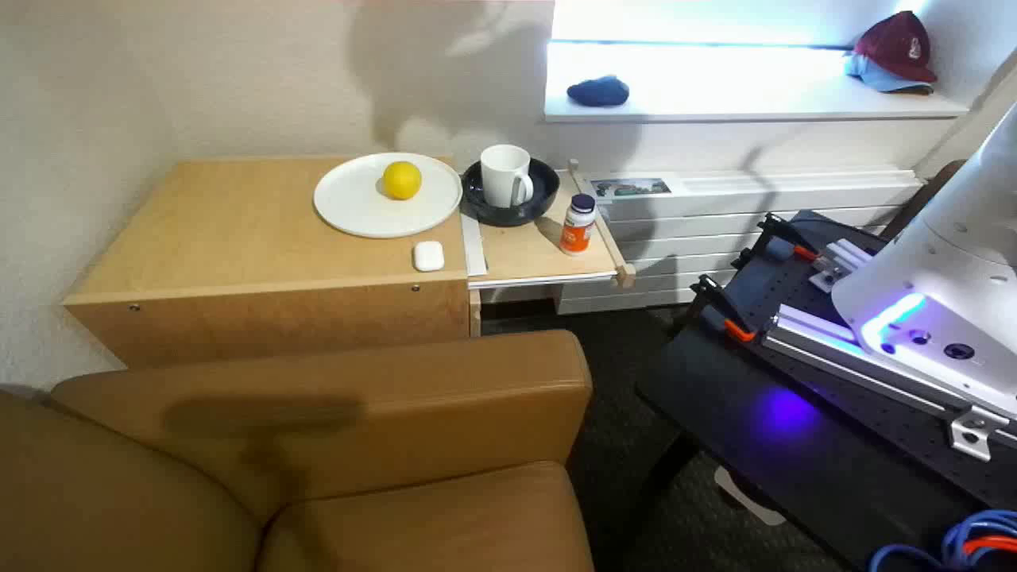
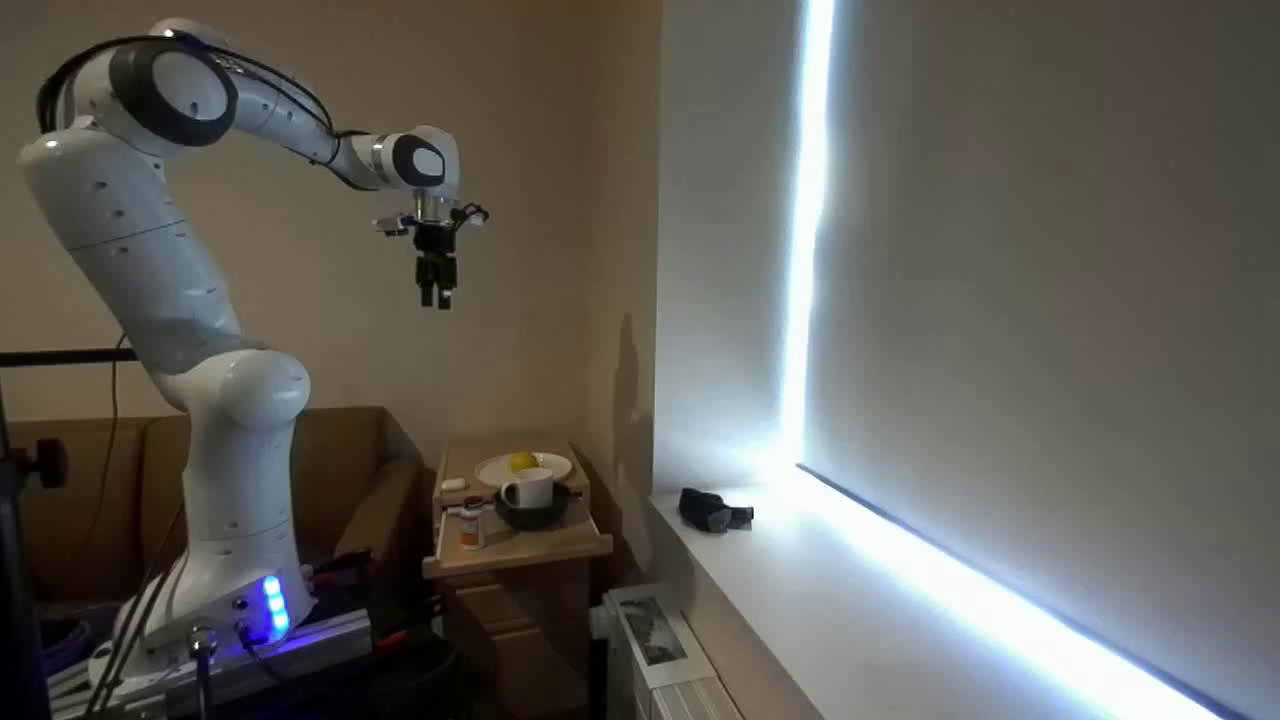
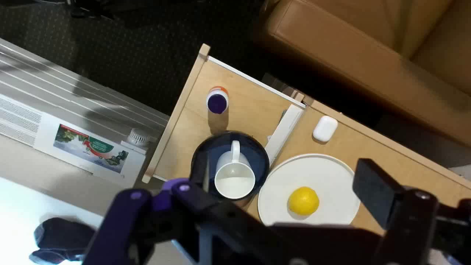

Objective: Remove the white mug from the black bowl and place it on the window sill, remove the white mug from the window sill and put it in the black bowl

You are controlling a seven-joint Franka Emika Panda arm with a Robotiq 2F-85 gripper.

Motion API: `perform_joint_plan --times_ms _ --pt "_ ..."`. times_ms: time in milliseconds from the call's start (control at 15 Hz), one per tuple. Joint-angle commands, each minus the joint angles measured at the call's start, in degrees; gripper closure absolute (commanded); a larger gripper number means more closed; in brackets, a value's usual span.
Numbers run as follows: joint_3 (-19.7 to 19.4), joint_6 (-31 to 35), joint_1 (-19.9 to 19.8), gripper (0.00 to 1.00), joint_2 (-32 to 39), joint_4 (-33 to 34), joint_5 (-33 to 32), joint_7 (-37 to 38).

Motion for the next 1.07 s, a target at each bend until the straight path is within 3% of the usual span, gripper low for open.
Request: perform_joint_plan --times_ms 0,67,200,467,933,1000 --pt "-0.3 -0.1 0.4 0.0 0.1 0.1 -0.2 0.1" --pt "-1.4 3.1 -2.3 0.0 9.8 6.3 -1.4 1.1" --pt "-2.2 7.4 -3.3 0.0 11.5 6.2 -1.5 4.7" --pt "-5.6 12.9 -4.4 0.0 24.5 13.3 -3.5 9.3" --pt "-10.5 1.8 -4.1 0.0 48.1 35.8 5.7 -2.8" --pt "-11.3 6.9 -2.6 0.0 43.0 27.7 4.1 0.3"
